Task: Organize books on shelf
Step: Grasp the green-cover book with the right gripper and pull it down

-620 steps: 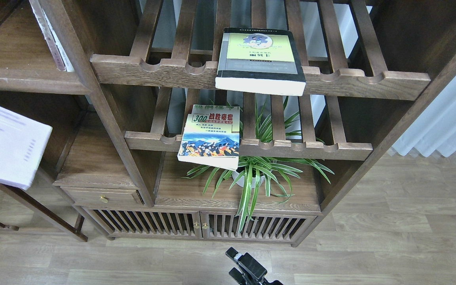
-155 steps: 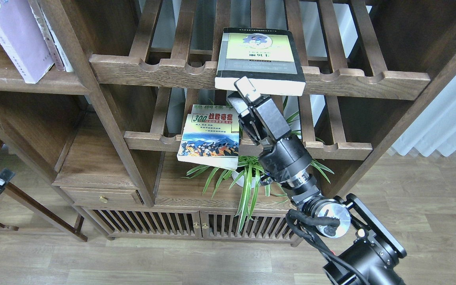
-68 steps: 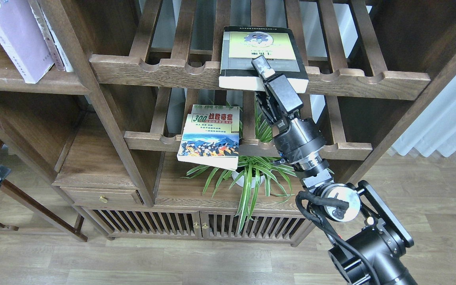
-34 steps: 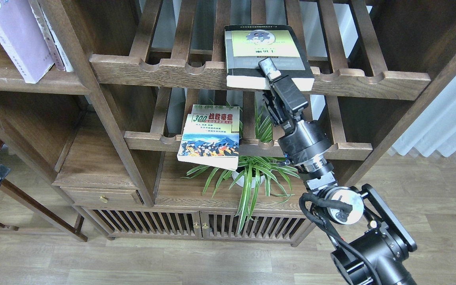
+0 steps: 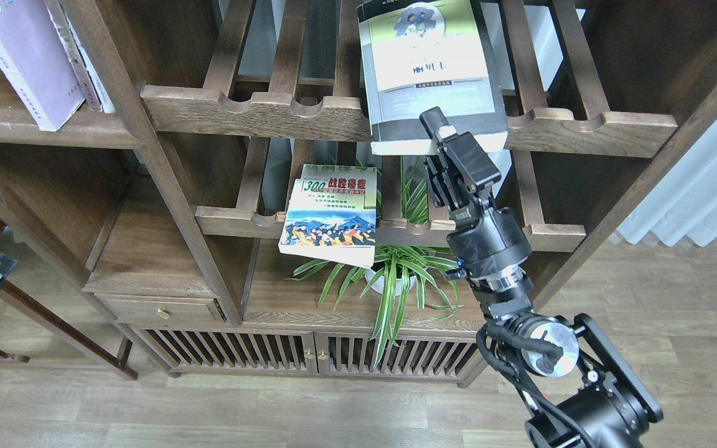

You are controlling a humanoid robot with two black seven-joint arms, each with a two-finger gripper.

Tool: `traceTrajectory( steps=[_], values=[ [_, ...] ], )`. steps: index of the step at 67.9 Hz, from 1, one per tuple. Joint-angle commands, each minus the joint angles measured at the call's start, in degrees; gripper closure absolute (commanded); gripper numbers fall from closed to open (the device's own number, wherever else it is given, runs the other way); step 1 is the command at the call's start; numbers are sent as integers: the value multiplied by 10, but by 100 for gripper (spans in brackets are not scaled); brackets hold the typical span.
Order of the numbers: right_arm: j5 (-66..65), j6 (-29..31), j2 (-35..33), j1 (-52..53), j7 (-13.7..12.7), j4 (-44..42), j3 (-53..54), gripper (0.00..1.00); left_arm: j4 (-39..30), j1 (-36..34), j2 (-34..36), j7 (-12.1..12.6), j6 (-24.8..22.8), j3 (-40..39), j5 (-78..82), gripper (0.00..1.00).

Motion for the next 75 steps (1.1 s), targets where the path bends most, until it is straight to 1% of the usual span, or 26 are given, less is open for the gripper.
traceTrajectory(
  steps=[1, 16, 22, 42, 59, 73, 75],
  values=[
    [1, 18, 0, -60, 0, 1, -1, 95, 4, -3, -1, 0, 0, 3, 0, 9],
    [23, 18, 0, -146, 0, 1, -3, 95, 6, -1, -1, -1, 0, 11, 1, 9],
    [38, 18, -11, -169, 0, 0, -3, 94, 9, -3, -2, -1, 0, 20, 1, 9],
    [74, 18, -65, -242, -1, -5, 2, 94, 10, -4, -6, 0, 0, 34, 1, 9],
    [101, 18, -113, -284, 0, -6, 6, 94, 10, -4, -8, 0, 0, 42, 1, 9],
    [136, 18, -162, -311, -1, -20, 8, 94, 10, -1, -10, 0, 0, 43, 1, 9],
    [153, 18, -171, -313, 0, -32, 8, 94, 10, -1, -14, -1, 0, 48, 1, 9]
  ],
)
